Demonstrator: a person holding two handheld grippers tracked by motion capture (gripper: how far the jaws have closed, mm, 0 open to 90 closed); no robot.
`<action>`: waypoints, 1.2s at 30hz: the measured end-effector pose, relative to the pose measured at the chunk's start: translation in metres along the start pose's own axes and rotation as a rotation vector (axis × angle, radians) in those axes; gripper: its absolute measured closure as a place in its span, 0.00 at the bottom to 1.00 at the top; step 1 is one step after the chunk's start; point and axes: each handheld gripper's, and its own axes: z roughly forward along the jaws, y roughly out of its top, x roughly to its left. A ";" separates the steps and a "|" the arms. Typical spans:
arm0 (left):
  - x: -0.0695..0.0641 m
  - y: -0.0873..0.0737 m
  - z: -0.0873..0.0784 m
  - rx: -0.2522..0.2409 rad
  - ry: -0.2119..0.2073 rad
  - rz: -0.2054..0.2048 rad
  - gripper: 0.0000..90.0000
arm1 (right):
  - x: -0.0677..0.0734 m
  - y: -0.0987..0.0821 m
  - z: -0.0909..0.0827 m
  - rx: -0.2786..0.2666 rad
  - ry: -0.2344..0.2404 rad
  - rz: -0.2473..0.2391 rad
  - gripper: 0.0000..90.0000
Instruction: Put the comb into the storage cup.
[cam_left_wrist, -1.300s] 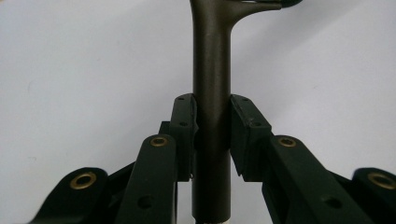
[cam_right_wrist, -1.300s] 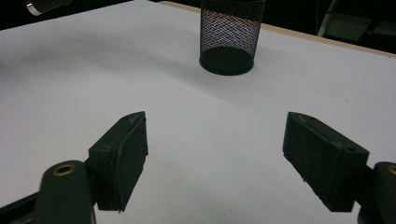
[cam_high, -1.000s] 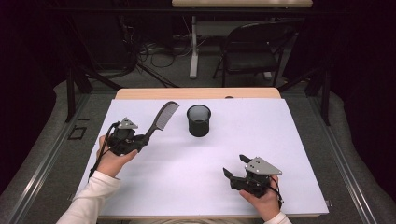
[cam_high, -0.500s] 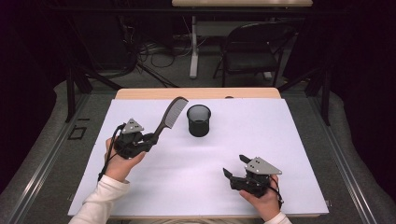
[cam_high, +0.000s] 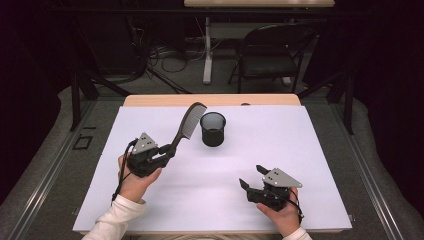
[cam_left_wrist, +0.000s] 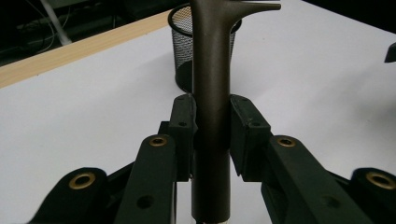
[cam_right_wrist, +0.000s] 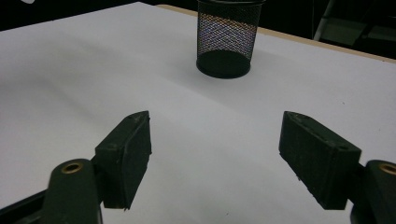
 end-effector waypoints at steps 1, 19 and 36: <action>-0.002 -0.001 0.000 -0.003 -0.001 0.004 0.80 | 0.000 0.000 0.000 -0.003 0.002 0.005 0.28; -0.018 -0.027 0.007 -0.065 -0.002 -0.035 0.80 | -0.001 0.004 -0.005 0.005 0.031 0.078 0.35; -0.023 -0.037 0.007 -0.083 0.026 -0.037 0.80 | -0.002 0.018 0.001 -0.026 0.101 0.155 0.34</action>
